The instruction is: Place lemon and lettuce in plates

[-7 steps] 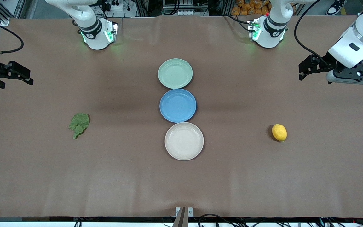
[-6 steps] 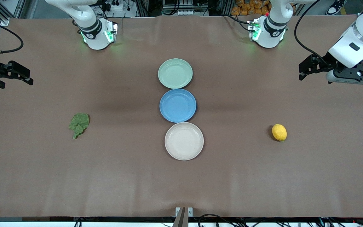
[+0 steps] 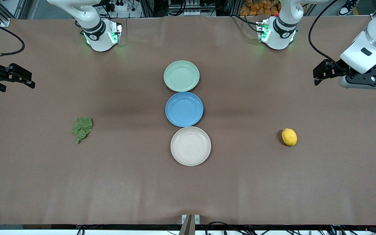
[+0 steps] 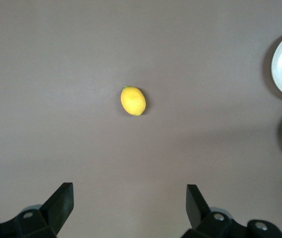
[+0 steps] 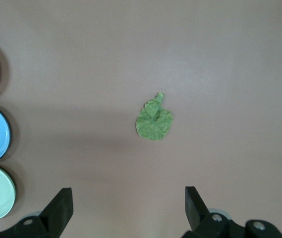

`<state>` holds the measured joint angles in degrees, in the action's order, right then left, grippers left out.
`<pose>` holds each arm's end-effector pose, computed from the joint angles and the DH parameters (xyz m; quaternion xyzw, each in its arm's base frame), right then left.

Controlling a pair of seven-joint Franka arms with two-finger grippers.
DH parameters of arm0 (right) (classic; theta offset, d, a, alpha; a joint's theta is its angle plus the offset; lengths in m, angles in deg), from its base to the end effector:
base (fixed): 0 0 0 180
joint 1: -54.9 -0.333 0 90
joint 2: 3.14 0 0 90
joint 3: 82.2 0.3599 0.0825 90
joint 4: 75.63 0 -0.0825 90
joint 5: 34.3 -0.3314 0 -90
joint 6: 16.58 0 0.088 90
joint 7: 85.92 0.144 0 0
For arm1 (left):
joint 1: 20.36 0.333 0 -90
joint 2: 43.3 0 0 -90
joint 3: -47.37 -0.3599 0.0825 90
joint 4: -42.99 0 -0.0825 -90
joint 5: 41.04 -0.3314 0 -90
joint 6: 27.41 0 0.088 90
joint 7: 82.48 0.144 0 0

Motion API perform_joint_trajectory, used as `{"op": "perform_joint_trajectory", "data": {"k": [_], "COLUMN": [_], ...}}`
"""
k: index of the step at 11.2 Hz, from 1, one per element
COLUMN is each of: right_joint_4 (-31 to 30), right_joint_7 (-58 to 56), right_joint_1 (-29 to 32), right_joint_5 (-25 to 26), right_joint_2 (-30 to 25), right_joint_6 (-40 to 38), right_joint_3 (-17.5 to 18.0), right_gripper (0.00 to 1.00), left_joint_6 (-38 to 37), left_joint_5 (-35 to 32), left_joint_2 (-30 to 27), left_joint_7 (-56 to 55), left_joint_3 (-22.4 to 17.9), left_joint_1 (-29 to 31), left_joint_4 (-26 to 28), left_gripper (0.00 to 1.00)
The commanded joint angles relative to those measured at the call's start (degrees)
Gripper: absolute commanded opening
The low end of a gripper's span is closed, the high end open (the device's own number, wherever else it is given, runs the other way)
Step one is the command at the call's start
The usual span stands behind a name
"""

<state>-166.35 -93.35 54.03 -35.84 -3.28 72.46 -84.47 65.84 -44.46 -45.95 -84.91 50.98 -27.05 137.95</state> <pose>0.4979 -0.0083 0.6260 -0.9984 -0.0526 0.0124 0.0145 0.4840 -0.0804 0.6231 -0.9970 0.0700 -0.0116 0.0302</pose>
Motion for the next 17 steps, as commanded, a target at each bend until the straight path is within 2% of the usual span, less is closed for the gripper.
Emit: {"op": "perform_joint_trajectory", "data": {"k": [1,3,5,8,9,12,15,17], "right_joint_4": [-11.9,-21.5,-27.8,-31.5,-31.6,-34.7,-35.1,-35.2], "right_joint_7": [-0.1,-0.3,-1.6,-3.5,-3.4,-3.4,-3.0,-2.7], "right_joint_1": [0.2,0.3,0.5,1.7,1.8,1.7,2.2,2.2], "right_joint_5": [-0.8,-0.2,0.3,2.1,2.1,2.1,1.8,1.4], "right_joint_2": [0.3,2.1,6.9,15.6,18.0,23.2,25.4,25.9], "right_joint_6": [11.5,25.4,37.8,52.2,54.2,64.5,65.8,65.7], "right_joint_3": [-0.1,-0.1,-0.2,-0.3,-0.3,-0.4,-0.5,-0.5], "right_gripper": [1.00,1.00,1.00,1.00,1.00,1.00,0.99,0.79], "left_joint_6": [-1.5,-2.4,-1.2,4.5,7.3,21.8,27.5,31.2], "left_joint_5": [-1.2,-0.9,-0.9,-0.9,-0.9,-0.8,-0.9,-1.7], "left_joint_2": [4.7,8.3,11.9,17.1,17.9,20.3,22.2,26.3], "left_joint_7": [0.8,0.2,-0.6,-1.5,-4.2,-12.2,-16.5,-16.5], "left_joint_3": [0.3,0.3,0.1,0.0,0.0,0.2,0.3,0.3], "left_joint_1": [0.7,1.7,2.7,4.9,5.5,5.9,4.2,3.7], "left_joint_4": [-1.0,-1.0,-1.0,0.2,2.2,11.1,14.5,14.4], "left_gripper": [1.00,1.00,1.00,1.00,1.00,1.00,1.00,1.00]}}
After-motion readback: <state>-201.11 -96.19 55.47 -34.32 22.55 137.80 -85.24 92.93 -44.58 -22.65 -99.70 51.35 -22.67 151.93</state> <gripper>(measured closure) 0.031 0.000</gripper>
